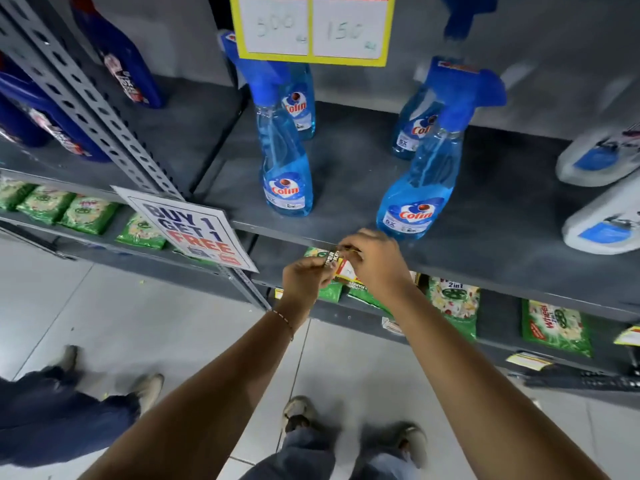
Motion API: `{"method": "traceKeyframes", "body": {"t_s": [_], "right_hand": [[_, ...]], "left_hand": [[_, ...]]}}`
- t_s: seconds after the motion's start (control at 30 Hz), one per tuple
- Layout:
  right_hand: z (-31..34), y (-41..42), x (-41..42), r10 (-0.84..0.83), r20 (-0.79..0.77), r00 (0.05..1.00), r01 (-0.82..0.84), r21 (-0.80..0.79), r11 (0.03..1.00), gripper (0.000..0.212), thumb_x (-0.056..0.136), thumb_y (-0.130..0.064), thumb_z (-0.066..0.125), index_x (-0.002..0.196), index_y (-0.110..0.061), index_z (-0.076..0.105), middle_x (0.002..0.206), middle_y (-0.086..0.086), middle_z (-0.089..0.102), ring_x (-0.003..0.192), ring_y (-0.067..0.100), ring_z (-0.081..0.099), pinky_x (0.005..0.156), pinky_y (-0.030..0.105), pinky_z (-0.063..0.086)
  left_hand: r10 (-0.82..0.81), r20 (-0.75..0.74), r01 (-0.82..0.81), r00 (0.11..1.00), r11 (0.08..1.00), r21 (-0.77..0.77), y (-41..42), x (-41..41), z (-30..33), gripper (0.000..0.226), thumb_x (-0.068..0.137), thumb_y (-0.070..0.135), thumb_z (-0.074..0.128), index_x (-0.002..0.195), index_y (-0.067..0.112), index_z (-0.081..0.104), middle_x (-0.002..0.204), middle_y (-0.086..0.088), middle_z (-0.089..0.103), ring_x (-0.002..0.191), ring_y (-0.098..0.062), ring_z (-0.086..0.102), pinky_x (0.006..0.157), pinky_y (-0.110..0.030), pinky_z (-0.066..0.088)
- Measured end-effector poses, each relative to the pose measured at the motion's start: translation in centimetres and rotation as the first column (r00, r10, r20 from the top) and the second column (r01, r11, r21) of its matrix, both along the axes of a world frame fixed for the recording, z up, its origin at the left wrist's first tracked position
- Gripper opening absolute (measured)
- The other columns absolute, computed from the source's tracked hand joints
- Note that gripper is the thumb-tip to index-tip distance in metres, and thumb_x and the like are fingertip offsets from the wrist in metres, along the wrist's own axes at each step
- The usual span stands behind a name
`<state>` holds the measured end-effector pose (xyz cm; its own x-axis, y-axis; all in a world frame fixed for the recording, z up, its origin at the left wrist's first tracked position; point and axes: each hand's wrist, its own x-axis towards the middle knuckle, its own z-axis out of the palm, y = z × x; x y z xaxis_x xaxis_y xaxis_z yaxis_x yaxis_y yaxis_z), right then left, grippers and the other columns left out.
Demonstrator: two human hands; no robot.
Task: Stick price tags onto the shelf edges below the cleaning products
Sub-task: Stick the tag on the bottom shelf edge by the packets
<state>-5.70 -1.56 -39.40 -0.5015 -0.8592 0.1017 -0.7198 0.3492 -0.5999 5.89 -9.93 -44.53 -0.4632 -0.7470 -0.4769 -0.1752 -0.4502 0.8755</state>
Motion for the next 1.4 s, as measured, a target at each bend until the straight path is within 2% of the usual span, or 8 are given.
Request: {"method": "traceKeyframes", "body": {"t_s": [0.17, 0.27, 0.47, 0.77, 0.97, 1.13, 1.27, 1.4], "right_hand": [[-0.2, 2.1, 0.9, -0.123, -0.045, 0.991, 0.124, 0.022, 0.992, 0.008, 0.080, -0.024, 0.070, 0.088, -0.022, 0.071, 0.085, -0.002, 0.071, 0.082, 0.024, 0.063, 0.076, 0.042, 0.050], [-0.4, 3.7, 1.9, -0.182, -0.122, 0.976, 0.189, 0.052, 0.981, 0.015, 0.078, -0.027, 0.073, 0.092, -0.026, 0.069, 0.088, -0.004, 0.074, 0.083, 0.025, 0.066, 0.079, 0.039, 0.045], [-0.6, 3.8, 2.1, -0.273, -0.145, 0.951, 0.277, 0.007, 0.961, 0.013, 0.081, -0.032, 0.071, 0.089, -0.023, 0.070, 0.084, 0.001, 0.074, 0.078, 0.027, 0.065, 0.068, 0.037, 0.051], [-0.9, 3.4, 1.8, -0.321, -0.212, 0.923, 0.334, 0.030, 0.942, 0.018, 0.090, -0.033, 0.063, 0.097, -0.019, 0.072, 0.084, 0.004, 0.075, 0.073, 0.025, 0.067, 0.056, 0.023, 0.039], [-1.3, 3.2, 1.4, -0.332, -0.271, 0.904, 0.357, 0.047, 0.933, 0.029, 0.089, -0.042, 0.062, 0.080, -0.015, 0.068, 0.068, 0.006, 0.071, 0.061, 0.028, 0.064, 0.051, 0.027, 0.043], [-0.5, 4.2, 0.5, -0.349, -0.394, 0.850, 0.392, 0.033, 0.919, 0.043, 0.079, -0.051, 0.071, 0.062, -0.014, 0.058, 0.050, 0.006, 0.061, 0.042, 0.028, 0.055, 0.048, 0.022, 0.029], [-0.1, 5.8, 0.6, -0.362, -0.432, 0.826, 0.424, 0.054, 0.904, 0.041, 0.079, -0.045, 0.073, 0.061, -0.013, 0.055, 0.049, 0.007, 0.059, 0.042, 0.029, 0.056, 0.048, 0.022, 0.026], [2.1, 7.9, 1.6, -0.450, -0.344, 0.824, 0.475, -0.014, 0.880, 0.039, 0.084, -0.038, 0.070, 0.060, -0.013, 0.052, 0.051, 0.009, 0.059, 0.047, 0.034, 0.058, 0.048, 0.024, 0.025]], "left_hand": [[-0.113, 0.128, 0.145, 0.985, 0.949, -0.281, -0.8, 2.1, -0.1, 0.018, 0.071, -0.005, 0.079, 0.070, 0.012, 0.075, 0.050, 0.017, 0.068, 0.054, -0.005, 0.060, 0.067, -0.028, 0.052], [-0.142, 0.159, 0.191, 0.977, 0.915, -0.356, -1.2, 2.8, 0.9, 0.009, 0.071, 0.003, 0.082, 0.078, 0.007, 0.078, 0.067, 0.000, 0.075, 0.067, -0.015, 0.065, 0.074, -0.039, 0.056], [-0.142, 0.292, 0.294, 0.946, 0.754, -0.587, -1.8, 1.7, 3.0, 0.019, 0.075, 0.020, 0.081, 0.089, 0.009, 0.078, 0.081, -0.007, 0.077, 0.069, -0.017, 0.066, 0.072, -0.028, 0.053], [-0.150, 0.253, 0.264, 0.956, 0.813, -0.519, -1.4, 1.2, 3.1, 0.014, 0.084, 0.013, 0.073, 0.093, 0.002, 0.074, 0.084, -0.016, 0.076, 0.073, -0.032, 0.073, 0.073, -0.047, 0.063], [-0.091, 0.259, 0.211, 0.962, 0.847, -0.488, -1.3, 0.4, 3.6, 0.016, 0.080, 0.020, 0.078, 0.074, 0.006, 0.072, 0.069, -0.015, 0.074, 0.058, -0.030, 0.072, 0.065, -0.048, 0.063], [-0.075, 0.342, 0.266, 0.937, 0.787, -0.557, -2.2, 0.7, 2.8, 0.027, 0.079, 0.032, 0.076, 0.069, 0.008, 0.070, 0.062, -0.008, 0.073, 0.054, -0.028, 0.070, 0.061, -0.045, 0.062], [-0.106, 0.423, 0.321, 0.900, 0.817, -0.478, -3.1, 1.7, 3.1, 0.028, 0.084, 0.033, 0.071, 0.075, 0.007, 0.069, 0.067, -0.010, 0.073, 0.055, -0.029, 0.070, 0.060, -0.045, 0.063], [-0.131, 0.415, 0.374, 0.900, 0.720, -0.585, -2.3, 2.8, 6.9, 0.036, 0.086, 0.024, 0.068, 0.054, 0.014, 0.055, 0.044, 0.005, 0.056, 0.036, -0.001, 0.054, 0.052, -0.023, 0.053]]}}
